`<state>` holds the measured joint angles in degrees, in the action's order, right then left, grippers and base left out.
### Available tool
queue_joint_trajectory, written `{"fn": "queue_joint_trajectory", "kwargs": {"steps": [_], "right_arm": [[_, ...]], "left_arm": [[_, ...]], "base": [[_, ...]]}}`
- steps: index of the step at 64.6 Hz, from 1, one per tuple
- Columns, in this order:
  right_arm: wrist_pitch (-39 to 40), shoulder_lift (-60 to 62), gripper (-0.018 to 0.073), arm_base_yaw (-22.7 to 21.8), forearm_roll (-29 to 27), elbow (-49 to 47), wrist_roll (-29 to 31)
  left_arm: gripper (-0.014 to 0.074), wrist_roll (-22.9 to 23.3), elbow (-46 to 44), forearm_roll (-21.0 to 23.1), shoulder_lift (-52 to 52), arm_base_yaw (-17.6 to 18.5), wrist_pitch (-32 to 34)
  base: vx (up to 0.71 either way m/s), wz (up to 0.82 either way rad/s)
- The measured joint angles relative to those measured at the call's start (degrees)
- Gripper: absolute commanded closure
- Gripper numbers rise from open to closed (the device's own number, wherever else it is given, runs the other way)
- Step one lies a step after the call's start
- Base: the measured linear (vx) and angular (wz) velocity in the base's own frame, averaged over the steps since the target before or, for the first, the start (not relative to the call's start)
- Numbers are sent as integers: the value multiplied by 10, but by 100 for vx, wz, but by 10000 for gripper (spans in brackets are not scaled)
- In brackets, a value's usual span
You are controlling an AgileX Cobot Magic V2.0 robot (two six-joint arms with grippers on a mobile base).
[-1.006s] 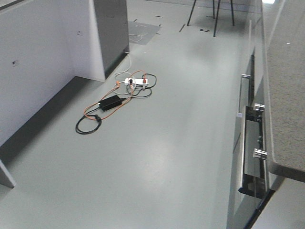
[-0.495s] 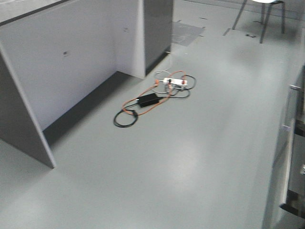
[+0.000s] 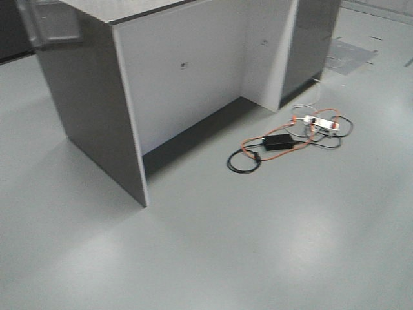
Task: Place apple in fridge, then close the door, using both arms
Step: 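Drive the base away from the counter holding the apple in the right gripper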
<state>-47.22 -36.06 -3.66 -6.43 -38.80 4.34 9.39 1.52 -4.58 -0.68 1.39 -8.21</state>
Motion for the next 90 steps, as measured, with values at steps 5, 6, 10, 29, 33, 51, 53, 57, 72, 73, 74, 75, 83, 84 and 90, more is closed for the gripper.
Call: {"fn": "queue_joint_trajectory", "kwargs": {"steps": [5,6,10,29,33,51,53,57,72,73,74,75,83,84,90], "right_arm": [[0,0,543,0,0,0,0],[0,0,543,0,0,0,0],[0,0,543,0,0,0,0],[0,0,543,0,0,0,0],[0,0,543,0,0,0,0],[0,0,543,0,0,0,0],[0,0,543,0,0,0,0],[0,0,543,0,0,0,0],[0,0,543,0,0,0,0],[0,0,543,0,0,0,0],[0,0,543,0,0,0,0],[0,0,543,0,0,0,0],[0,0,543,0,0,0,0],[0,0,543,0,0,0,0],[0,0,543,0,0,0,0]], "left_arm": [[601,0,0,0,0,0,0],[601,0,0,0,0,0,0],[601,0,0,0,0,0,0],[601,0,0,0,0,0,0],[601,0,0,0,0,0,0],[601,0,0,0,0,0,0],[601,0,0,0,0,0,0],[601,0,0,0,0,0,0],[601,0,0,0,0,0,0],[601,0,0,0,0,0,0],[601,0,0,0,0,0,0],[601,0,0,0,0,0,0],[601,0,0,0,0,0,0],[601,0,0,0,0,0,0],[601,0,0,0,0,0,0]], "base": [[2,43],[2,42],[2,41],[3,37],[4,37],[6,41],[7,39],[7,38],[8,35],[8,31],[8,31],[8,30],[7,29],[8,30],[8,31]]}}
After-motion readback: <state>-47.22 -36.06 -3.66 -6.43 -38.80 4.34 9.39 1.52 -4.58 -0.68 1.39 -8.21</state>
